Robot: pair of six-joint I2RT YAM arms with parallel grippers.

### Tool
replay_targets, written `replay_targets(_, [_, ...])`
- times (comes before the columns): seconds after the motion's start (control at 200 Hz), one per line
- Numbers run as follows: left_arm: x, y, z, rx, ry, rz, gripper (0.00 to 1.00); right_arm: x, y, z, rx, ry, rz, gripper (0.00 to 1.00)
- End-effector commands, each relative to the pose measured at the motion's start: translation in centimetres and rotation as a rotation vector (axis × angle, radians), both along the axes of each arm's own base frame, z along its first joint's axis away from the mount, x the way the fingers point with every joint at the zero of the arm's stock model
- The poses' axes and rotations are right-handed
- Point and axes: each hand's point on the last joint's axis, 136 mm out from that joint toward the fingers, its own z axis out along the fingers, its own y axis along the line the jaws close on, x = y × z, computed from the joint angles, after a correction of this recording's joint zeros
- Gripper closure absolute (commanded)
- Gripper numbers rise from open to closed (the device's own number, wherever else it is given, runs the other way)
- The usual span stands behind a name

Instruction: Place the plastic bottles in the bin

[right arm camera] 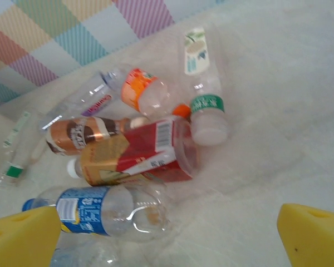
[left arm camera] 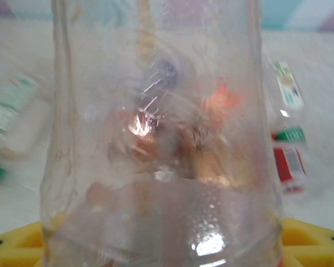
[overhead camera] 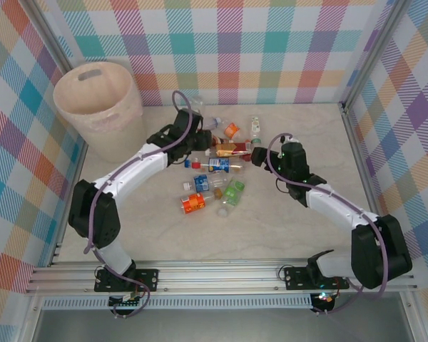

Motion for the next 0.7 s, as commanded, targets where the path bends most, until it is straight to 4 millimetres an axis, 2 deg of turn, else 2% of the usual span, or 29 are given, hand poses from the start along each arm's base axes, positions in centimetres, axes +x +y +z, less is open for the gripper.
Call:
replay_targets(0.0, [1.6, 4.2, 7.1, 0.096, -0.199, 0.123, 0.41, 0.0, 0.2, 3.0, -0.004, -0.111, 0.035, 0.00])
replay_targets(0.165, [4.0, 8.1, 12.9, 0.213, -0.363, 0.210, 0.41, -0.8, -1.0, 3.7, -0.045, -0.144, 0.006, 0.00])
replay_targets(0.225, [5.0, 9.7, 15.6, 0.227, -0.444, 0.254, 0.41, -1.1, -1.3, 4.1, -0.051, -0.163, 0.001, 0.00])
replay_targets(0.375, [6.6, 14.1, 20.2, 0.267, -0.575, 0.338, 0.41, -1.8, -1.6, 5.0, -0.074, -0.191, 0.012, 0.00])
replay_targets(0.575, [7.7, 19.5, 24.2, 0.235, -0.723, 0.382, 0.41, -2.4, -2.1, 5.5, -0.079, -0.204, -0.004, 0.00])
replay_targets(0.695, [8.1, 23.2, 25.3, 0.221, -0.776, 0.446, 0.41, -2.3, -2.0, 5.3, -0.056, -0.199, -0.009, 0.00])
